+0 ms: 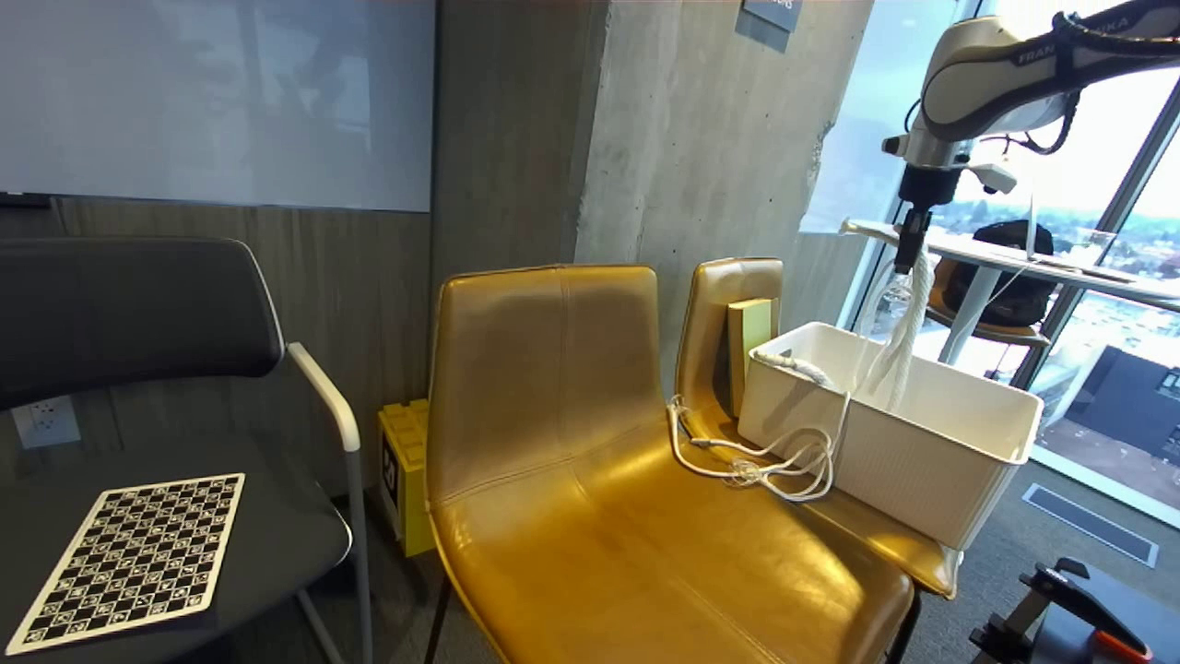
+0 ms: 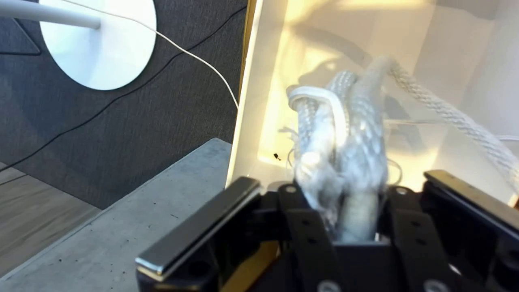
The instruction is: Put the pieces of rope into the laundry basket
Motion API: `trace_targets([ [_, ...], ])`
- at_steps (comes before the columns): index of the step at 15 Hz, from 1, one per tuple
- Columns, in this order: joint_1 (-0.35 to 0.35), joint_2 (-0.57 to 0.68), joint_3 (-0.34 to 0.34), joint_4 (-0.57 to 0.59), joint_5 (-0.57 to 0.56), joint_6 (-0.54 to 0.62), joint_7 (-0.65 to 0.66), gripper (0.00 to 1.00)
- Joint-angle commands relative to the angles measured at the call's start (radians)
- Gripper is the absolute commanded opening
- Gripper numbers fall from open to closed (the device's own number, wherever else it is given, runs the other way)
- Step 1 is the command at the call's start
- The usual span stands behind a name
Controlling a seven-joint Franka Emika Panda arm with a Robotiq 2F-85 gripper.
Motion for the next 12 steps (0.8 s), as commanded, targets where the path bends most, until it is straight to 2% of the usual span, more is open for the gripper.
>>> trace_targets([
  [1, 0.010, -0.112, 0.008, -0.200, -0.029, 0.121, -0.044, 0.40],
  [9, 0.048, -0.261, 0.010, -0.450, -0.034, 0.264, -0.078, 0.97],
  [12, 0.052, -0.366, 0.046, -0.616, -0.006, 0.425, -0.150, 1.00],
])
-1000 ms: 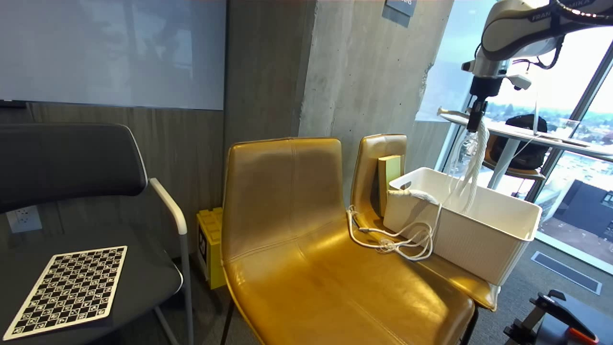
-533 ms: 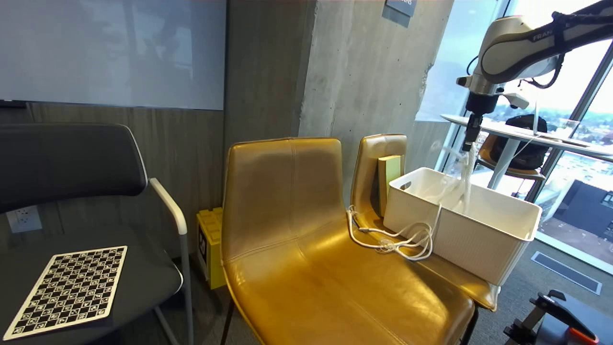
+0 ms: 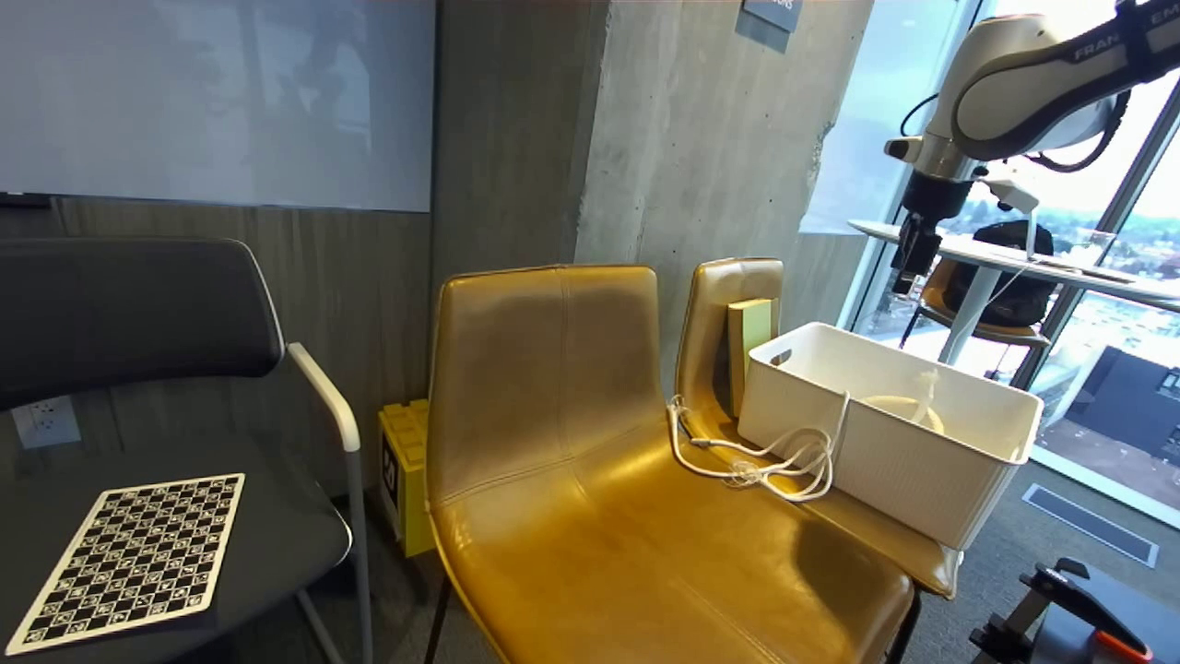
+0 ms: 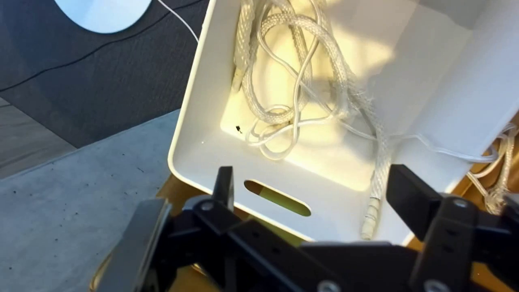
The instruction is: Put the pieces of rope into the laundry basket
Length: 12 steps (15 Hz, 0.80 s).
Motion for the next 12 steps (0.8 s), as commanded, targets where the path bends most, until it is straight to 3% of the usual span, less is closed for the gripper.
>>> trace_targets([
  [1, 0.004, -0.169, 0.045, -0.246, 0.031, 0.192, -0.104, 1.00],
  [6, 0.032, -0.328, 0.120, -0.521, 0.134, 0.394, -0.301, 1.00],
  [10, 0.106, -0.397, 0.153, -0.646, 0.174, 0.455, -0.452, 1.00],
  [12, 0.159, -0.404, 0.155, -0.671, 0.130, 0.465, -0.480, 1.00],
])
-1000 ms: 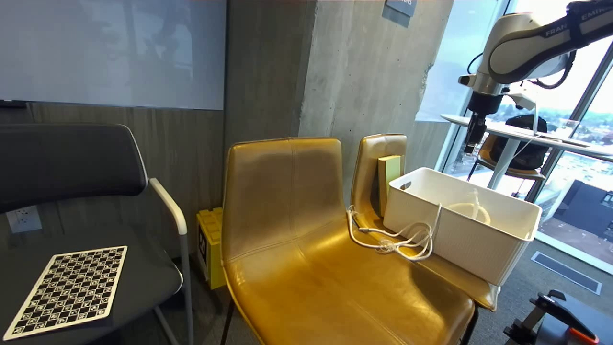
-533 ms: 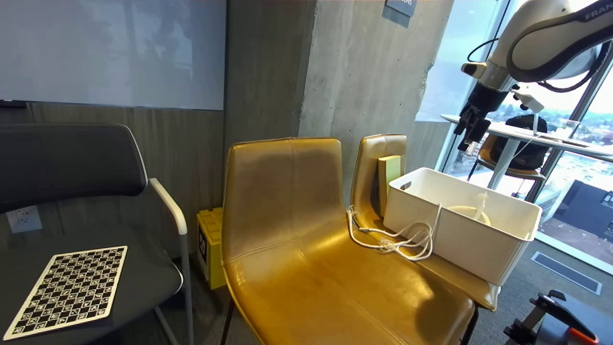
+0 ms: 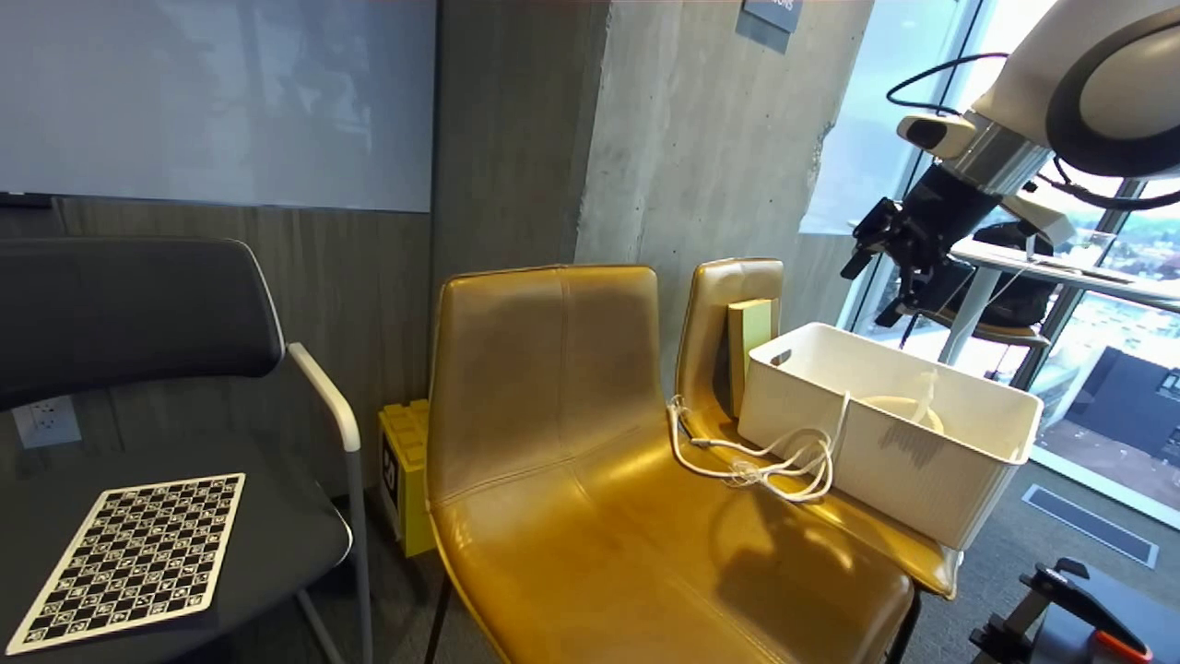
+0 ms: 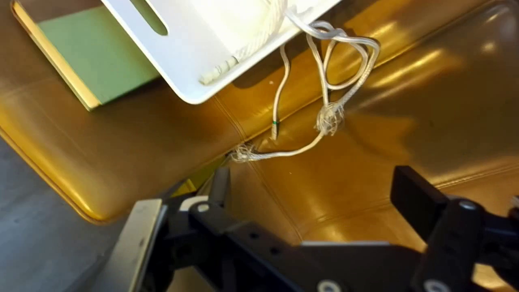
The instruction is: Put the pieces of rope into the laundry basket
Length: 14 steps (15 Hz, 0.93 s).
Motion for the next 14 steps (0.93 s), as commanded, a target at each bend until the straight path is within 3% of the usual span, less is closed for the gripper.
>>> trace_targets([
  [1, 0.085, -0.041, 0.000, -0.069, -0.053, 0.035, -0.069, 1.00],
  [4, 0.154, 0.013, -0.004, -0.061, -0.199, 0.048, -0.044, 1.00],
  [9, 0.224, 0.159, -0.048, -0.012, -0.539, 0.075, -0.001, 1.00],
  [14, 0.313, 0.340, -0.207, 0.112, -0.968, 0.114, 0.122, 1.00],
])
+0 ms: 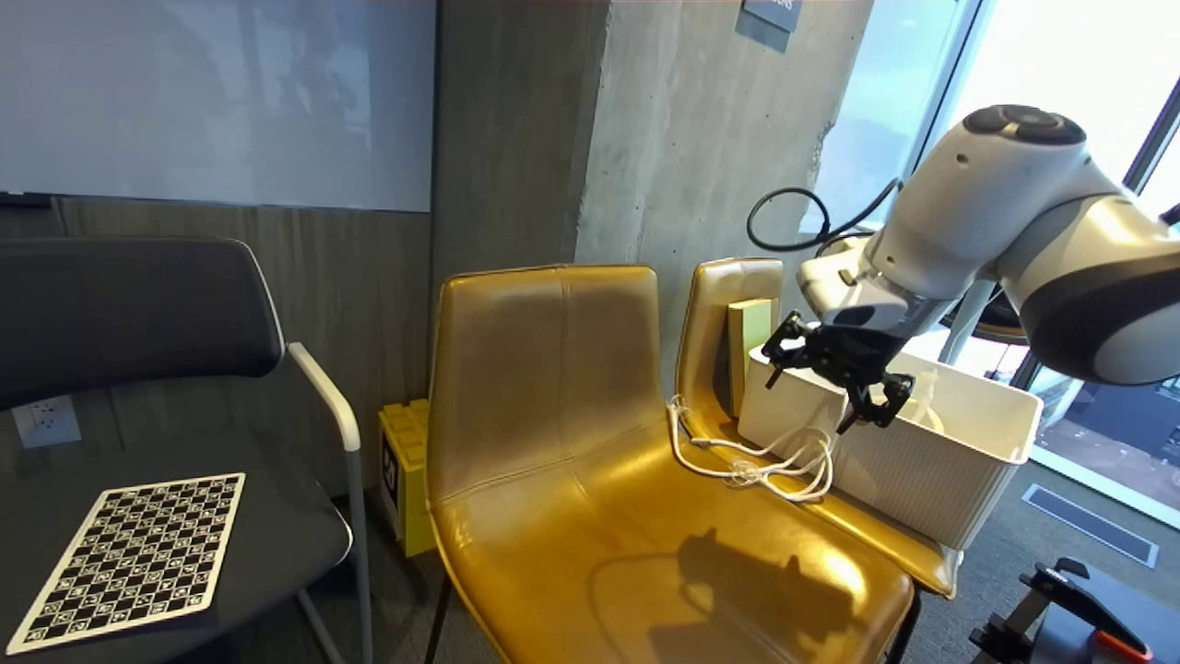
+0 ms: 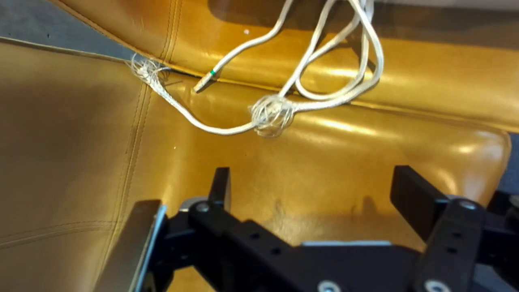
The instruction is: Put the pieces of rope into the laundry basket
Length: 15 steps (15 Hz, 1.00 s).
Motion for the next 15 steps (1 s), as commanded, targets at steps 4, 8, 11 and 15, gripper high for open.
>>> trace_targets([
  [4, 0.100, 0.233, -0.182, 0.195, -0.468, 0.034, 0.237, 1.00],
  [8, 0.122, 0.300, -0.216, 0.202, -0.654, 0.012, 0.392, 1.00],
  [11, 0.127, 0.324, -0.238, 0.192, -0.785, -0.013, 0.493, 1.00],
  [15, 0.119, 0.337, -0.245, 0.185, -0.881, -0.048, 0.578, 1.00],
])
